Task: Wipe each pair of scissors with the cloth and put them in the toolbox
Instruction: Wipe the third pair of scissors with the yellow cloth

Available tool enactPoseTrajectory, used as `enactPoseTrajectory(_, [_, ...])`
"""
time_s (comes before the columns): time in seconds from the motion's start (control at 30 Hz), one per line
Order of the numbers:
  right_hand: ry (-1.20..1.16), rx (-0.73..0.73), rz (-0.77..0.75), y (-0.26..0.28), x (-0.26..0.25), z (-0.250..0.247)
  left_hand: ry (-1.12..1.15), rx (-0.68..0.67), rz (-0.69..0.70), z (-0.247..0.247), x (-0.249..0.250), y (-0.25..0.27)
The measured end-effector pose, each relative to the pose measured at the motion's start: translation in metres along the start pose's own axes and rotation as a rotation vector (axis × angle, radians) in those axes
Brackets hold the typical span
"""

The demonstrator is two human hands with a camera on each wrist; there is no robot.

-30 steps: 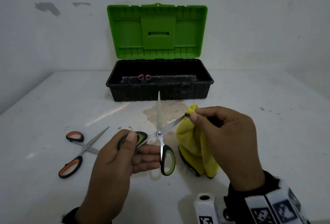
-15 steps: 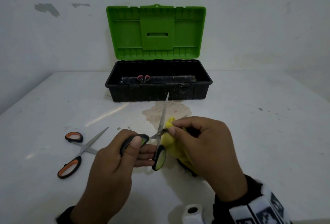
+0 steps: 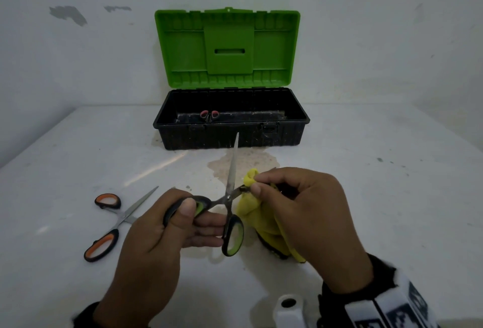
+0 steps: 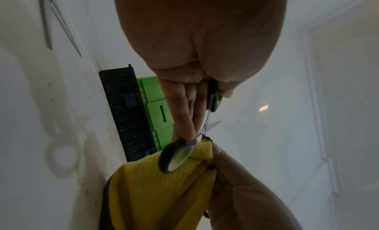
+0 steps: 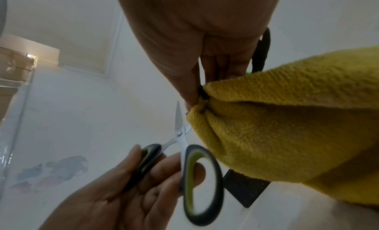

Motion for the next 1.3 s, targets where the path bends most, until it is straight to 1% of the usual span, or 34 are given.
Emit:
enactPoseTrajectory(0.07, [-0.003,0.024,0.022,-0.005,0.004,-0.005,0.029,-0.029,-0.04,0.0,0.001,-0.001])
enactPoseTrajectory(0.17, [-0.004,0.064,0.045,-0.014,0.011,-0.012,0.059,-0.028,-0.109,-0.003,0.001,-0.002])
enactPoseTrajectory(0.27, [-0.012,0.088,0.09,-0.021,0.02,-0.019,0.107,0.006,-0.197,-0.002,0.002,-0.003])
enactPoseTrajectory(0.37, [-0.043,0.131,0.113,-0.023,0.023,-0.027,0.162,0.083,-0.294,-0.002,0.0,-0.006])
enactPoseTrajectory(0.43, [-0.07,0.133,0.09,-0.019,0.016,-0.028,0.194,0.103,-0.355,-0.001,-0.003,-0.008])
enactPoseTrajectory(0.6, [-0.065,0.029,-0.028,0.001,-0.004,-0.009,0.235,0.119,-0.45,0.007,-0.002,-0.005])
enactPoseTrajectory(0.67, [-0.035,-0.011,-0.113,0.008,-0.008,0.0,0.245,0.114,-0.465,0.011,0.0,-0.004])
enactPoseTrajectory(0.73, [-0.022,-0.003,-0.152,0.012,-0.007,0.005,0.24,0.102,-0.471,0.013,0.002,-0.002])
enactPoseTrajectory(0.83, [-0.007,0.06,-0.138,0.008,0.001,0.004,0.233,0.088,-0.477,0.014,0.004,-0.001])
enactPoseTrajectory(0.9, [-0.007,0.076,-0.153,0.008,-0.001,0.003,0.238,0.081,-0.48,0.013,0.004,-0.002])
enactPoseTrajectory(1.03, [-0.064,0.035,-0.203,0.018,-0.013,0.005,0.227,0.069,-0.461,0.013,0.005,-0.004])
enactPoseTrajectory(1.13, [-0.087,0.026,-0.173,0.018,-0.011,0.005,0.211,0.066,-0.445,0.016,0.007,-0.006])
enactPoseTrajectory(1.2, [-0.087,0.029,-0.154,0.017,-0.01,0.006,0.202,0.086,-0.429,0.017,0.006,-0.007])
enactPoseTrajectory(1.3, [-0.081,0.029,-0.162,0.02,-0.014,0.009,0.187,0.177,-0.384,0.019,0.002,-0.008])
Point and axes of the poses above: each hand's wrist, its own y-axis away from the middle knuckle, its own z-axis out of the palm, x = y × z, the point moved 4 cm from there along -y, towards the middle knuckle, and after that the axes turned 15 degrees about x, right-handed, at the moved point
